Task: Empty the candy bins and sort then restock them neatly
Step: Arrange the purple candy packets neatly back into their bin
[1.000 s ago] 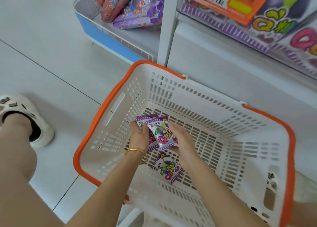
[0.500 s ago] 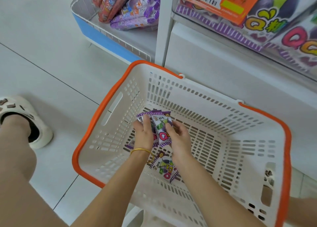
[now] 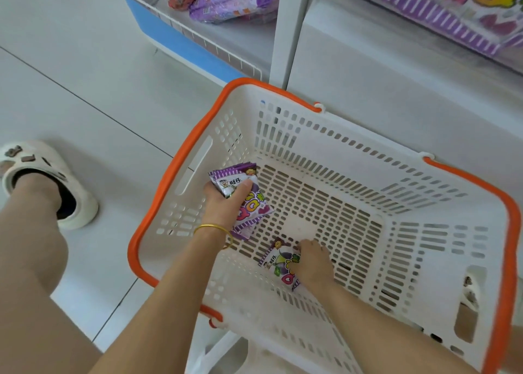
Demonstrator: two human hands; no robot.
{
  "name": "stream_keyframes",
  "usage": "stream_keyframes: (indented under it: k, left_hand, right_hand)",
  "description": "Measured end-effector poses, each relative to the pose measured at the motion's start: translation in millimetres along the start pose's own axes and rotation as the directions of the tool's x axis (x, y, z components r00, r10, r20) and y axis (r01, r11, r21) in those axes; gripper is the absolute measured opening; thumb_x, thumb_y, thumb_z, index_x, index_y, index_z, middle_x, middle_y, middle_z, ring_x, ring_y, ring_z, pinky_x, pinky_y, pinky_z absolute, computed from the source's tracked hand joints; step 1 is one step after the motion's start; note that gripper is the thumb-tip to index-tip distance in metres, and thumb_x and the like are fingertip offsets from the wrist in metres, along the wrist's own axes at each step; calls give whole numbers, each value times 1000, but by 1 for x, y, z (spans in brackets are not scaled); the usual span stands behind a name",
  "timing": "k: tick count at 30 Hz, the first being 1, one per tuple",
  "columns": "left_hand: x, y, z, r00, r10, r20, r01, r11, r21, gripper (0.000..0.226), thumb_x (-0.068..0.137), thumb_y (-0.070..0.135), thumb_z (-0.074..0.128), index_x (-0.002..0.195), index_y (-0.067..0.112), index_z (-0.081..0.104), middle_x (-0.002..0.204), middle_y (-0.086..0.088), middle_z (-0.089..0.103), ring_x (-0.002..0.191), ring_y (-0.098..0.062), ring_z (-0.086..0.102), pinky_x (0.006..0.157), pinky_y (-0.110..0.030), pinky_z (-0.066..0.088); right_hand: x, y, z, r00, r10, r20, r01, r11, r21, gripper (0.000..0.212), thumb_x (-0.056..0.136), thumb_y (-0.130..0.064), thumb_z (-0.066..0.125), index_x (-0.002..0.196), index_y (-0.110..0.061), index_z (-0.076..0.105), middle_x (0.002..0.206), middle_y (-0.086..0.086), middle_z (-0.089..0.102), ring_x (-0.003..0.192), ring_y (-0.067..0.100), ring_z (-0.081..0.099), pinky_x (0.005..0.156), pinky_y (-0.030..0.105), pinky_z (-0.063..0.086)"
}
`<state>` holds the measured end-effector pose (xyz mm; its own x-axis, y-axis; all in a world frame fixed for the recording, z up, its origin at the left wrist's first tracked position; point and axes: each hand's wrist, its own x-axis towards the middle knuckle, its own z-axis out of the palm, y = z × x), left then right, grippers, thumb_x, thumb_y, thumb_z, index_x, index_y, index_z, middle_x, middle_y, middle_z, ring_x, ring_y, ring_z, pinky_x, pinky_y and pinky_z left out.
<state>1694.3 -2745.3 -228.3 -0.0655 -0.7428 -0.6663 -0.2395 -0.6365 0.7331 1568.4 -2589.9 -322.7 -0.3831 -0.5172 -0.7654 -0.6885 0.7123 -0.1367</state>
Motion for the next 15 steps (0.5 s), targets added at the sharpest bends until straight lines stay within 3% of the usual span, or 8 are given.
stream_keyframes:
  k: [3,5,6,7,9,11,13,15]
  left_hand:
    - [0,-5,0,1000,-18,7,18,1000,9,51,83,33,70,119,15,39,97,-5,64,71,-14,67,52,-21,55]
    - [0,-8,1,1000,-26,10,26,1000,6,51,82,30,71,118,14,39,98,-5,64,73,-14,67,56,-22,56]
    - [0,-10,1,1000,-27,15,27,1000,7,51,82,29,71,118,14,39,99,-6,64,74,-14,67,57,-22,56]
    - [-1,-10,2,999,-29,15,29,1000,10,51,82,28,71,118,14,38,100,-6,63,75,-14,66,57,-21,56]
    - [-1,-11,2,1000,-23,7,23,999,29,49,84,27,70,118,15,37,97,-3,61,73,-11,65,52,-17,53]
    - [-2,-12,3,1000,-3,-2,3,998,69,48,85,28,69,118,14,37,92,1,59,70,-8,63,47,-12,49]
    - [-6,-13,5,1000,15,-2,-15,993,120,49,85,28,69,119,14,37,92,2,60,70,-9,63,50,-15,50]
    - [-7,-16,9,1000,12,6,-13,990,143,52,84,31,70,119,15,35,102,-5,63,78,-17,66,64,-27,55]
  right_hand:
    - [3,0,4,998,-56,41,56,998,-6,32,87,-39,64,107,-16,55,112,6,51,104,21,49,78,28,43]
    - [4,-2,-4,995,-81,54,68,975,211,24,86,-31,68,79,-15,52,88,4,52,76,14,51,54,18,37]
    - [3,-2,-11,997,-66,50,42,926,375,25,86,-25,68,73,-15,49,80,2,54,69,11,51,51,13,38]
    - [1,-4,-20,998,-34,52,-2,819,574,20,87,-20,67,75,-16,52,80,3,60,69,11,57,57,13,46]
    - [-5,-6,-42,995,-24,99,-78,450,889,7,89,-14,65,93,-13,60,95,9,69,82,22,67,74,34,58]
    - [-13,-10,-66,991,-86,99,-87,134,987,15,89,-11,62,105,-11,61,97,9,72,84,24,70,69,36,59]
    - [-21,-17,-84,977,-199,78,-79,3,997,16,90,-12,60,106,-11,61,91,8,73,78,20,70,63,29,58]
    - [-28,-28,-94,953,-295,63,-77,-35,996,16,89,-15,58,105,-11,63,89,7,73,77,18,69,65,28,58]
